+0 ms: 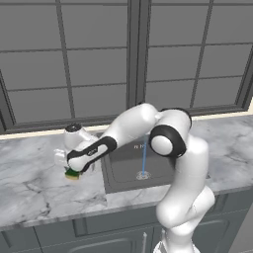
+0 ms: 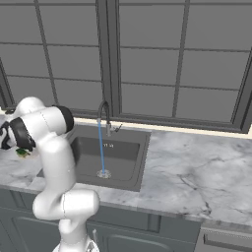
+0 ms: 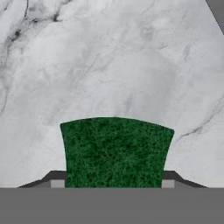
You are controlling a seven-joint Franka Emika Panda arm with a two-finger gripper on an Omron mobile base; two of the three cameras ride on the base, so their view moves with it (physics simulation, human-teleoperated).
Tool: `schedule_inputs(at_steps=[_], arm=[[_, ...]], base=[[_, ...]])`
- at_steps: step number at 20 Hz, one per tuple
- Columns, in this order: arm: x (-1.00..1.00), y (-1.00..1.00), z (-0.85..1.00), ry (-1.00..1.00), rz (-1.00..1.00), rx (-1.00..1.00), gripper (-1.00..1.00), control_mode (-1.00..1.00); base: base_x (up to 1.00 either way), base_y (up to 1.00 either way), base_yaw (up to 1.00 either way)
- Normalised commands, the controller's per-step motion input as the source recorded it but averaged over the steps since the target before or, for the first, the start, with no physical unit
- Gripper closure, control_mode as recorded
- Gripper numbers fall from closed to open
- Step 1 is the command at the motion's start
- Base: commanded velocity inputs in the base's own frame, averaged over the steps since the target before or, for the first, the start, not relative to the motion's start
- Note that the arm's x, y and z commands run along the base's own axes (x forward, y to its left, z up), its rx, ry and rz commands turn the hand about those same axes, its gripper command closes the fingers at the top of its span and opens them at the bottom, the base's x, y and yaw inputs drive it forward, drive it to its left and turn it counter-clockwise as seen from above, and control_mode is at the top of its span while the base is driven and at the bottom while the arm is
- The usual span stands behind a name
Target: Soak the sponge with water for a few seconds and then drop it inside the sink.
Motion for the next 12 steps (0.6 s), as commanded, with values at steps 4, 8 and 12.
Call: schedule_inputs(at_steps=[4, 8, 12], arm=[[-0.33, 0.0, 0.64, -0.01, 0.0, 0.11, 1.0, -1.0], [-0.31, -0.15, 0.65, 0.0, 0.0, 0.13, 1.0, -1.0], [-0.28, -0.34, 0.41, -0.01, 0.0, 0.13, 1.0, -1.0]], base=[[0.0, 0.0, 0.0], [0.0, 0.0, 0.0], [0.0, 0.0, 0.0]])
